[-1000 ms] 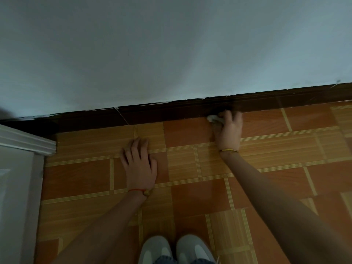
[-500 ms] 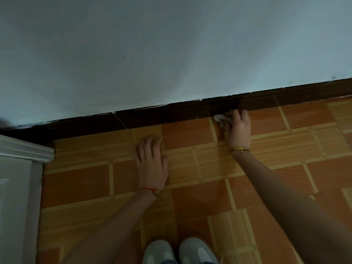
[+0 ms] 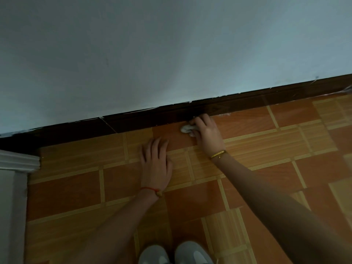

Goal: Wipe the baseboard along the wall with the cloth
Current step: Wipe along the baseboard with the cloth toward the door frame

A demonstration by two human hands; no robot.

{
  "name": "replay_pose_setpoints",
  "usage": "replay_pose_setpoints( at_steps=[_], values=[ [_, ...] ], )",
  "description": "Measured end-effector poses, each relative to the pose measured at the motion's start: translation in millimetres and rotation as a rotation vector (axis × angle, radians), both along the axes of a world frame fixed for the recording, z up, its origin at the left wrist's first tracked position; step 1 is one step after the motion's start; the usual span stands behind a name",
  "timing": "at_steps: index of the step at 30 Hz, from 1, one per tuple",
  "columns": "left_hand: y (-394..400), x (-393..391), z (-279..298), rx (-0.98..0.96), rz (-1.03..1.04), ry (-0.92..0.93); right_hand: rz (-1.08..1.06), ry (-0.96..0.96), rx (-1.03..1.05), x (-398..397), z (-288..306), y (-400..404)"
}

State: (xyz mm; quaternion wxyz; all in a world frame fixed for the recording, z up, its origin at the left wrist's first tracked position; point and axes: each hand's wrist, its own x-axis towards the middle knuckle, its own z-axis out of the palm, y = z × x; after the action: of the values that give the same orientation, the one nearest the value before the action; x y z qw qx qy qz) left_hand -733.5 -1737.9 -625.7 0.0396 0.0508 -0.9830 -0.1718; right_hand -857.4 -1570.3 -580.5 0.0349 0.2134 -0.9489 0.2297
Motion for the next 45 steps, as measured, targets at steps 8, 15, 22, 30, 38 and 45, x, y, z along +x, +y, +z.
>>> replay_pose_setpoints(
  at_steps=[8, 15, 22, 30, 38, 45],
  values=[
    [0, 0, 4, 0.025, -0.009, -0.025, -0.479, -0.008, 0.041, -32, 9, 90],
    [1, -1, 6, 0.001, 0.000, -0.027, -0.306, -0.011, 0.041, -19, 7, 33],
    [2, -2, 5, 0.001, 0.008, -0.008, -0.160, 0.016, 0.025, -11, 2, 18],
    [3, -1, 5, 0.017, 0.013, -0.036, -0.591, -0.027, 0.014, -36, 9, 91],
    [8, -3, 10, -0.043, 0.013, -0.056, -0.119, -0.059, 0.008, -10, 3, 16],
    [16, -4, 17, -0.092, 0.047, -0.106, -0.777, -0.042, -0.570, -18, 31, 34]
  ],
)
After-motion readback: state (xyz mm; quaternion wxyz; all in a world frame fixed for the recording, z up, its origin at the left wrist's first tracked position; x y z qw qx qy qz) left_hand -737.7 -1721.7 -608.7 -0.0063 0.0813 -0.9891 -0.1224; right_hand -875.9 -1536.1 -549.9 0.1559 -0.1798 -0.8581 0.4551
